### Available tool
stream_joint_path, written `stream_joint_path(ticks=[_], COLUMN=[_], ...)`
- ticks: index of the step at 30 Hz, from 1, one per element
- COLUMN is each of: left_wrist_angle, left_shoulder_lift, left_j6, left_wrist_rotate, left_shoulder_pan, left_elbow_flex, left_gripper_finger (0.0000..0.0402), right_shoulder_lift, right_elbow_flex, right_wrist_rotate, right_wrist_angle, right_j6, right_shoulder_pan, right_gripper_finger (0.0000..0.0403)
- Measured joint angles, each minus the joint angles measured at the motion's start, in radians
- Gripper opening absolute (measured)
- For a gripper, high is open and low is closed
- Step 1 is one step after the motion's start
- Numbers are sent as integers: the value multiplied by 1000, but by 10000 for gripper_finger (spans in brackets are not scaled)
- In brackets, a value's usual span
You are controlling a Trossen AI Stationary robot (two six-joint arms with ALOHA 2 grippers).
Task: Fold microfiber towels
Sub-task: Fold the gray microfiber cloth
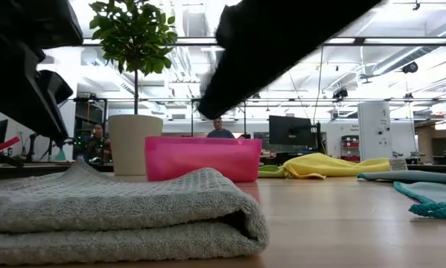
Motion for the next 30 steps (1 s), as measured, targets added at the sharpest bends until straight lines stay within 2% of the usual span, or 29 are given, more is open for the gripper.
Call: stream_joint_path(ticks=[5,8,10,15,21,25,30], left_wrist_angle=[-36,17,68,68,19,-102,-187], left_shoulder_lift=[-63,-81,-59,93,304,403,463], left_j6=[-4,28,56,85,175,208,206], left_wrist_rotate=[14,84,94,90,117,155,148], left_shoulder_pan=[0,-23,-65,-144,-179,-179,-180], left_elbow_flex=[0,25,65,216,406,505,559], left_gripper_finger=[106,116,116,109,113,145,212], right_shoulder_lift=[-2,-3,-3,-2,-2,14,73], right_elbow_flex=[23,30,30,13,2,-7,-9], right_wrist_rotate=[20,27,29,108,115,115,105], right_wrist_angle=[-47,-44,-37,22,72,85,106], right_j6=[51,68,80,70,60,66,64], right_shoulder_pan=[41,47,47,47,47,60,71], right_gripper_finger=[180,178,175,173,173,173,173])
